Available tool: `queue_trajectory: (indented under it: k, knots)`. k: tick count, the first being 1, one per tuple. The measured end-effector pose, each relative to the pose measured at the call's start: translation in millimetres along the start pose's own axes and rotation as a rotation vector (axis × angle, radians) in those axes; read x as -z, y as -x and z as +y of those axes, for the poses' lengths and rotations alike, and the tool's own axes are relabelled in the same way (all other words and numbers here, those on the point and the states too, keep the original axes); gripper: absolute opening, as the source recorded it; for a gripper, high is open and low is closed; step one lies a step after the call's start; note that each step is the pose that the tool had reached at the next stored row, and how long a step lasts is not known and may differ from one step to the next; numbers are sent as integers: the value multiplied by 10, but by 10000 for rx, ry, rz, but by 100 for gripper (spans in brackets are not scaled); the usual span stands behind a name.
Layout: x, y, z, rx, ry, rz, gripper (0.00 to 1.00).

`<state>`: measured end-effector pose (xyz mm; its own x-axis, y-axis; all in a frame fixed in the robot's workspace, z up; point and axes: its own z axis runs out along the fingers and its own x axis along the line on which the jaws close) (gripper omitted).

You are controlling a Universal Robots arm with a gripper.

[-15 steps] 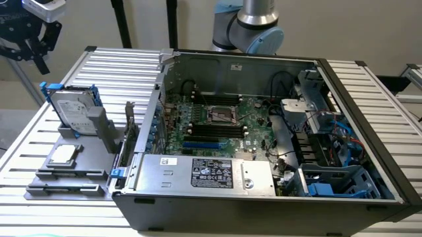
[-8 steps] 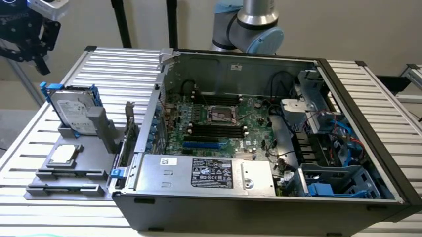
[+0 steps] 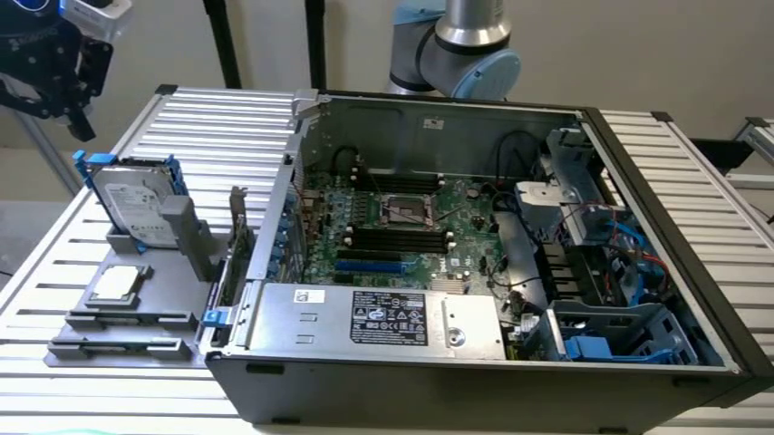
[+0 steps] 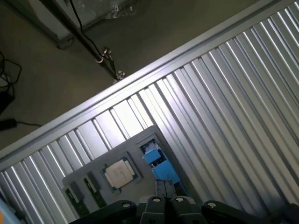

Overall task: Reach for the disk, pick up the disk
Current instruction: 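Pick up the disk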

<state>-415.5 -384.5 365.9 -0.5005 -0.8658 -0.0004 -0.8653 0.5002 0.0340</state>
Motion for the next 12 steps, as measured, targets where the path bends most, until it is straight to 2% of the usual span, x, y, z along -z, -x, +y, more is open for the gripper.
queue_trajectory:
  k: [12]
  knots:
    - [-25,1,-3,1878,-3,62,11]
